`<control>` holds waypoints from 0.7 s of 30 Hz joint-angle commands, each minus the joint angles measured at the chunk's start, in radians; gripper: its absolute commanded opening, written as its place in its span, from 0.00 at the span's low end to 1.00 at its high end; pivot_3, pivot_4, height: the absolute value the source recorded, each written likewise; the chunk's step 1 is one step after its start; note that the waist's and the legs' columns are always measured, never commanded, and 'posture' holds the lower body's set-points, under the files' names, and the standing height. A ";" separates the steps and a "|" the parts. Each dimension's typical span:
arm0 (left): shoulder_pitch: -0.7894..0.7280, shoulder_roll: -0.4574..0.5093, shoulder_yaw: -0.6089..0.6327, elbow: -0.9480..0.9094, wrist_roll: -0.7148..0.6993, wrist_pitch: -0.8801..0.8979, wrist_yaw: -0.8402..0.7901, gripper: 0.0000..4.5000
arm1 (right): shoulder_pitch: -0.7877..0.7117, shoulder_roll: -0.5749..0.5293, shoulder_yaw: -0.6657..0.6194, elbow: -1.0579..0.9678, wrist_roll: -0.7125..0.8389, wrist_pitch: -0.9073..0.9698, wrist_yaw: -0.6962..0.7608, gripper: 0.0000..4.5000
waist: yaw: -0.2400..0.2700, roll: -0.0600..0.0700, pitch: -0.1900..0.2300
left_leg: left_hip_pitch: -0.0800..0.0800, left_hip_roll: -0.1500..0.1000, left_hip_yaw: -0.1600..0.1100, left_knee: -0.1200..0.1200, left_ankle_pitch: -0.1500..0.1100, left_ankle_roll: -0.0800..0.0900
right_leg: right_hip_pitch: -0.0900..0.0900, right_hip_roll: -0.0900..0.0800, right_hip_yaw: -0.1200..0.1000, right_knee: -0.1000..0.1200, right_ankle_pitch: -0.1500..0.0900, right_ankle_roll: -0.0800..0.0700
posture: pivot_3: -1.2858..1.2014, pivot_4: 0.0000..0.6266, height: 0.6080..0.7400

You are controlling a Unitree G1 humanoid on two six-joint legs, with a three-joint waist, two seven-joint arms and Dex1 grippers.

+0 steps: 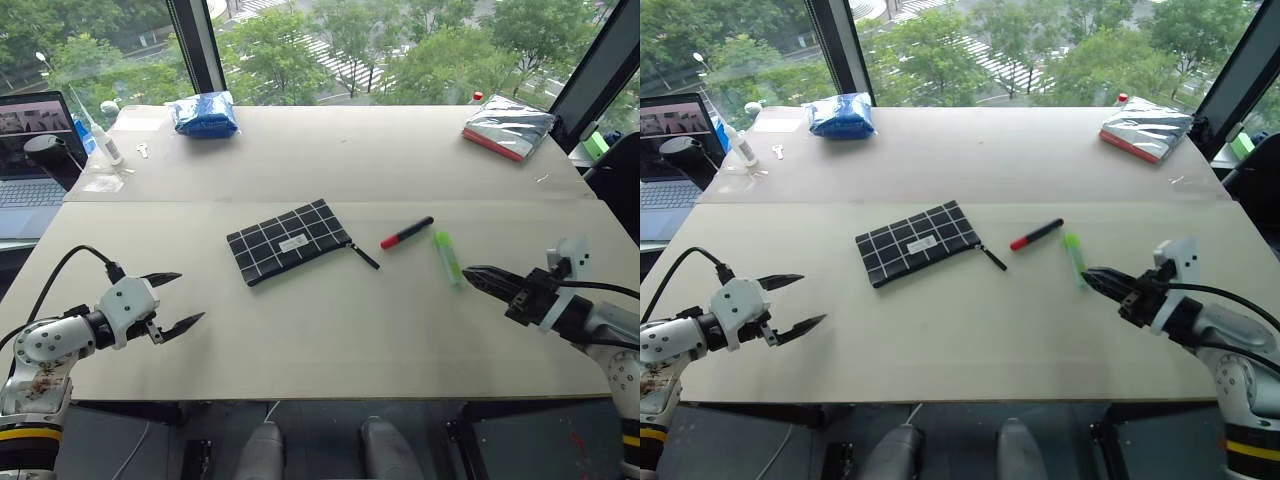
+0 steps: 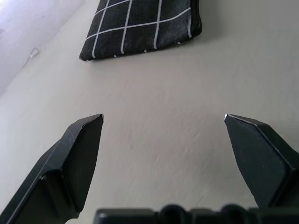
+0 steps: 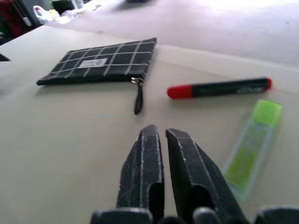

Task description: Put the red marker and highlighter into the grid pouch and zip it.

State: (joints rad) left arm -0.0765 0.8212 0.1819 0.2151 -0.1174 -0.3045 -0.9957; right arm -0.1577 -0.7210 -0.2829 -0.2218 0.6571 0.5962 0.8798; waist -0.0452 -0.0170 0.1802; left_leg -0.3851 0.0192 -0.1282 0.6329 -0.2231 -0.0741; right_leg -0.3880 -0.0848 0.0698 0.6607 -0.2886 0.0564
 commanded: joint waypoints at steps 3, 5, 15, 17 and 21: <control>-0.122 0.022 -0.071 0.082 0.115 -0.192 0.044 1.00 | -0.213 0.092 0.218 -0.006 -0.116 -0.001 -0.090 0.01 | -0.001 0.000 0.000 | 0.000 0.000 0.000 0.000 0.000 0.000 | -0.001 0.000 0.000 0.001 0.000 0.000 | 0.52 0.24 1.00; -0.159 0.022 -0.100 0.118 0.148 -0.247 0.055 1.00 | -0.285 0.126 0.286 0.018 -0.170 0.001 -0.124 0.01 | -0.001 0.000 0.000 | 0.000 0.000 0.000 0.000 0.001 0.000 | -0.002 0.000 0.000 0.002 0.000 0.000 | 0.52 0.24 1.00; -0.349 -0.001 -0.246 0.361 0.396 -0.472 0.277 1.00 | -0.588 0.329 0.556 0.282 -0.452 0.046 -0.280 0.01 | -0.001 0.000 0.000 | -0.004 -0.001 -0.001 0.000 0.001 0.001 | -0.007 0.000 0.000 0.005 0.001 0.000 | 0.52 0.24 1.00; -0.366 -0.014 -0.266 0.383 0.408 -0.489 0.300 1.00 | -0.617 0.352 0.582 0.340 -0.496 0.030 -0.295 0.01 | 0.001 0.000 0.000 | -0.004 -0.001 -0.001 0.000 0.001 0.001 | -0.007 0.000 0.000 0.004 0.001 0.000 | 0.52 0.24 1.00; -0.395 -0.033 -0.302 0.413 0.420 -0.514 0.323 1.00 | -0.681 0.392 0.607 0.475 -0.581 -0.016 -0.337 0.01 | 0.001 0.001 0.000 | -0.003 -0.002 -0.001 0.000 0.002 0.001 | -0.007 -0.001 0.000 0.006 0.001 0.000 | 0.52 0.24 1.00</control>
State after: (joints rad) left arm -0.4634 0.7992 -0.0836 0.6113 0.2772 -0.7978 -0.6795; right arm -0.7891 -0.3398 0.3230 0.2210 0.1211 0.6307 0.5673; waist -0.0443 -0.0165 0.1803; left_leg -0.3885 0.0175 -0.1298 0.6326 -0.2209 -0.0725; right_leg -0.3952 -0.0855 0.0692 0.6673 -0.2876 0.0559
